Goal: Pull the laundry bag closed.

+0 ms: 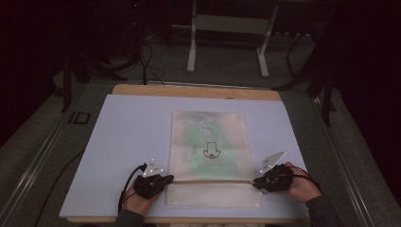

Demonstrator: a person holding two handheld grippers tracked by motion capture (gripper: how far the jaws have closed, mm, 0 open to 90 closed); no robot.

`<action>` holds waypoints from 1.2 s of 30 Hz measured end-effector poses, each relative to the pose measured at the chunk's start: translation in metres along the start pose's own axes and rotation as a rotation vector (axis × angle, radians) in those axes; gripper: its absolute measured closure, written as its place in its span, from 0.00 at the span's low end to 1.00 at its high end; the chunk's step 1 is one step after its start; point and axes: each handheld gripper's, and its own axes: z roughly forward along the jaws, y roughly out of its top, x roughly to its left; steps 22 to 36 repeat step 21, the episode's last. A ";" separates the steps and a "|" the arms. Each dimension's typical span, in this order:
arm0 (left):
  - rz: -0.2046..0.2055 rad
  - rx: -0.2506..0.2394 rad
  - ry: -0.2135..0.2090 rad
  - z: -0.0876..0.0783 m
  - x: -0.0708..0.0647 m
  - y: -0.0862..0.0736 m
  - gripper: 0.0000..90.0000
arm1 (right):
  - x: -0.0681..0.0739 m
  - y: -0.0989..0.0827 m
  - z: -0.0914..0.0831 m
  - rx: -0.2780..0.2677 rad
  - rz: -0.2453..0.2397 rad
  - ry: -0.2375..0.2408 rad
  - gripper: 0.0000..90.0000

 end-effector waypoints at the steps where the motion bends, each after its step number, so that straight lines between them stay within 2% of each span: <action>1: -0.002 0.001 0.001 0.000 0.000 0.000 0.99 | -0.001 -0.002 0.000 -0.006 0.009 -0.001 0.78; 9: -0.022 -0.007 -0.011 0.000 0.001 0.000 0.98 | -0.006 -0.014 -0.007 -0.090 0.078 -0.023 0.68; 13: -0.022 -0.008 -0.012 0.000 0.001 0.000 0.97 | -0.008 -0.016 -0.008 -0.111 0.093 -0.050 0.64; 14: -0.017 -0.009 -0.011 -0.001 0.000 -0.001 0.97 | -0.010 -0.018 -0.010 -0.136 0.128 -0.078 0.62; 15: -0.017 -0.009 -0.011 -0.001 0.000 -0.001 0.97 | -0.010 -0.018 -0.010 -0.136 0.128 -0.078 0.62; 16: -0.012 -0.010 -0.003 -0.001 -0.001 0.000 0.97 | -0.013 -0.021 -0.012 -0.171 0.170 -0.110 0.62; 17: -0.012 -0.010 -0.003 -0.001 -0.001 0.000 0.97 | -0.013 -0.021 -0.012 -0.171 0.170 -0.110 0.62; 18: -0.001 -0.009 0.007 -0.001 -0.003 0.000 0.97 | -0.017 -0.025 -0.012 -0.202 0.213 -0.143 0.59; 20: 0.008 -0.005 0.013 -0.001 -0.003 0.001 0.97 | -0.020 -0.029 -0.012 -0.220 0.243 -0.185 0.57; 36: 0.008 -0.005 0.013 -0.001 -0.003 0.001 0.97 | -0.020 -0.029 -0.012 -0.220 0.243 -0.185 0.57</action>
